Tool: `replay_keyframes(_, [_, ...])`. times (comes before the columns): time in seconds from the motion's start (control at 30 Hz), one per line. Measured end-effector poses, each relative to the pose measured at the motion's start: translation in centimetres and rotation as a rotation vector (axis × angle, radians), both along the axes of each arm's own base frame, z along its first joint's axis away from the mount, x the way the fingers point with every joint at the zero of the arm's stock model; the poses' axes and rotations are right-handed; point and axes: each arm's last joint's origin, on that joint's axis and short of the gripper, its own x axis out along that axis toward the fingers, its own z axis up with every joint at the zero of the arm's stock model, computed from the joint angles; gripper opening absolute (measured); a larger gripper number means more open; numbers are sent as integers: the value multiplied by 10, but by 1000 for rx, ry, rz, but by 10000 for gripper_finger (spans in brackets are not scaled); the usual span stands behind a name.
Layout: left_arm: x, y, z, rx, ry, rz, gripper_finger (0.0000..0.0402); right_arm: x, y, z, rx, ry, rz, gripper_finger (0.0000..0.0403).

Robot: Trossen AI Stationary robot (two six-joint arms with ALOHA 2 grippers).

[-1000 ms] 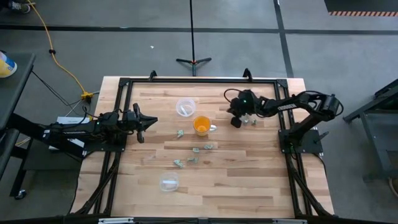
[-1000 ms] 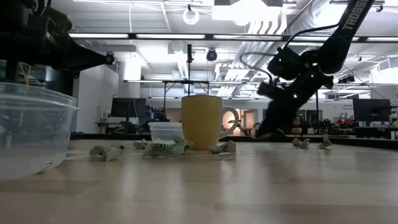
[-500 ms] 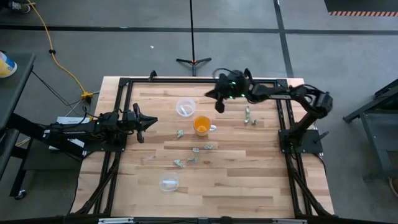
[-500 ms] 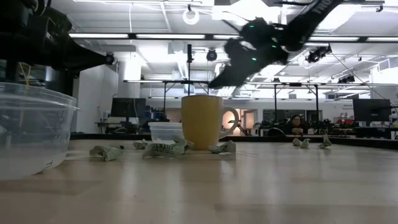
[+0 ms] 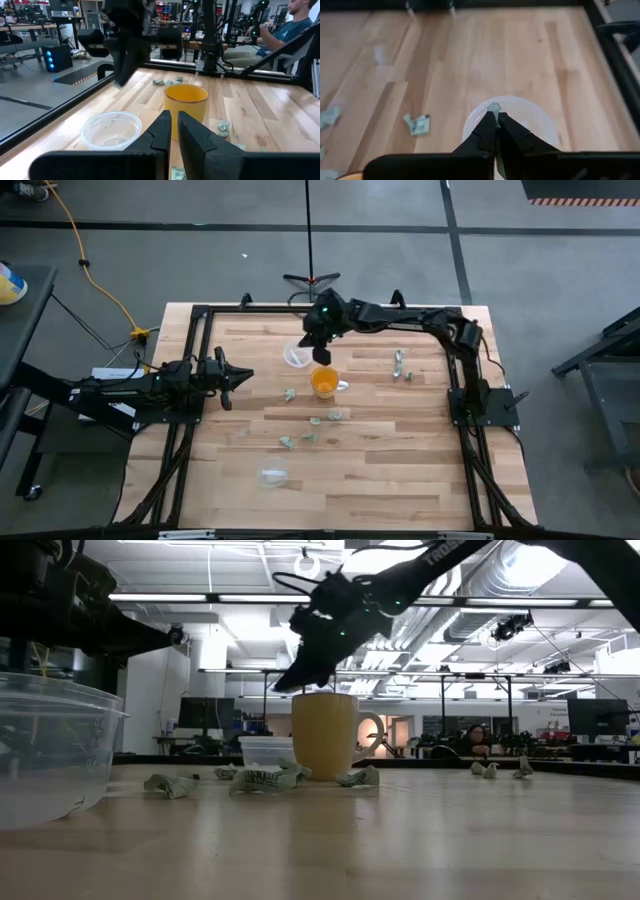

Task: Pick and place items into bin
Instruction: Put the light green stevia packet into the top transparent bin

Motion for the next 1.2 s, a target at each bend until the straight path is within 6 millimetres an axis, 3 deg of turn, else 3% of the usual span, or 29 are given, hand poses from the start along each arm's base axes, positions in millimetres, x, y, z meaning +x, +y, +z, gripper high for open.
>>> replay_keyframes(0.2, [0, 0, 0, 0, 0, 0, 67, 12, 0, -3, -75, 66, -98, 43])
replay_keyframes(0.43, [0, 0, 0, 0, 0, 0, 67, 12, 0, -3, -74, 66, -103, 124])
replay_keyframes(0.57, [0, 0, 0, 0, 0, -1, 67, 5, -1, 5, -133, 126, -213, 159])
replay_keyframes(0.73, [0, 0, 0, -2, -1, -5, 67, -34, -3, 30, -167, 342, -333, 168])
replay_keyframes(0.9, [0, 0, 0, -2, 0, -4, 67, -81, -6, 36, -22, 631, -480, 165])
replay_keyframes(1.0, [0, 0, 0, -2, 0, -4, 67, -103, -10, 27, 73, 765, -578, 166])
replay_keyframes(1.2, [0, 0, 0, -2, 0, -4, 67, -139, -18, -17, 194, 988, -693, 160])
